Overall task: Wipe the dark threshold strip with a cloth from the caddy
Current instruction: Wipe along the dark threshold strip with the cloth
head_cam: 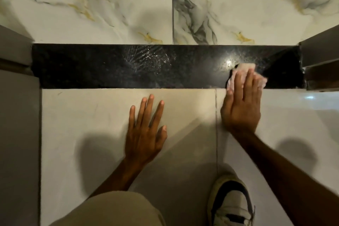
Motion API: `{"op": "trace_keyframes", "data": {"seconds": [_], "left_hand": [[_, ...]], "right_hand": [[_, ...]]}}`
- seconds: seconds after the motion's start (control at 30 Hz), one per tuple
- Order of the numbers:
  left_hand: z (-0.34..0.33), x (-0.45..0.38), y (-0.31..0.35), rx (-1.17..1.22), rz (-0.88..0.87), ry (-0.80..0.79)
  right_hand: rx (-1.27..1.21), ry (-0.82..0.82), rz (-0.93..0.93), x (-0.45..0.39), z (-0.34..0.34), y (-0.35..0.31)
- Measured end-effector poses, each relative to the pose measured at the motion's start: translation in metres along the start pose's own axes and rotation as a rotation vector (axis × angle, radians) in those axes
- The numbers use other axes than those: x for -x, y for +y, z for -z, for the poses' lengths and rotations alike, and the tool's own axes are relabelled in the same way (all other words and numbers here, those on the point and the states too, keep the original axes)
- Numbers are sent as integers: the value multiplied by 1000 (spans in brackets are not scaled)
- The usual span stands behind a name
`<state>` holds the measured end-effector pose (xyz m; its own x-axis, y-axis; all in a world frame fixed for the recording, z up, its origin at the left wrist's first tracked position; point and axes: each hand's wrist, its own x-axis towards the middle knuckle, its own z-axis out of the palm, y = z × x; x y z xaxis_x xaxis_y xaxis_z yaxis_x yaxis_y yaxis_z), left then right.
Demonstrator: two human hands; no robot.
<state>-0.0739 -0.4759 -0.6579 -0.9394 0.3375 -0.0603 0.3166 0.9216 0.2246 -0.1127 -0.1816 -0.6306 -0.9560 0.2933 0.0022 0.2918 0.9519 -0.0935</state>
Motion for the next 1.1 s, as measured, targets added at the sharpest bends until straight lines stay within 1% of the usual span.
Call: {"op": "trace_keyframes", "data": {"seconds": [0.1,0.13,0.17,0.23,0.27,0.3,0.33,0.4,0.47,0.5,0.57,0.63,0.67,0.7,0.73,0.8,0.83,0.9,0.93,1.0,1.07,1.1], "left_hand": [[-5,-2,2,1,-4,19],[-6,-2,1,2,-6,24],[-7,-2,0,0,-6,27],[-6,-3,-2,-1,0,26],[-5,-2,-2,1,2,21],[-2,-2,-2,0,3,19],[1,-3,-1,-1,5,16],[4,-4,1,7,14,12],[5,-4,2,18,18,19],[5,-3,2,22,14,24],[3,-3,2,26,10,38],[0,-3,0,22,38,55],[0,-2,-1,20,60,60],[-1,-2,-1,20,79,61],[-1,-1,0,20,95,60],[0,1,-2,13,127,53],[0,3,-5,3,143,49],[1,11,-17,-28,183,41],[4,19,-27,-35,199,37],[10,38,-50,-40,201,50],[13,55,-68,-48,201,57],[14,59,-73,-48,210,58]], "right_hand": [[-26,59,-167,-56,-12,-36],[-40,55,-148,-71,-16,-55],[-57,34,-68,-80,-18,-74],[-86,-1,222,-72,-20,-97],[-89,-31,372,-57,-18,-95],[-87,-67,479,-37,-14,-85],[-70,-102,525,-17,-8,-68],[-17,-139,496,14,2,-25],[34,-175,367,20,10,1],[38,-167,292,13,10,3],[6,-107,125,-11,7,-14],[-50,-63,-51,-44,1,-51],[-81,-54,-98,-62,-5,-73],[-102,-53,-92,-77,-9,-97],[-118,-64,-28,-86,-12,-122],[-165,-94,215,-83,-14,-164],[-189,-109,329,-72,-14,-175],[-208,-140,491,-36,-13,-169],[-213,-148,533,-16,-11,-154],[-216,-121,532,16,-7,-115],[-178,-90,420,24,-4,-85],[-148,-62,352,18,-4,-81]]}}
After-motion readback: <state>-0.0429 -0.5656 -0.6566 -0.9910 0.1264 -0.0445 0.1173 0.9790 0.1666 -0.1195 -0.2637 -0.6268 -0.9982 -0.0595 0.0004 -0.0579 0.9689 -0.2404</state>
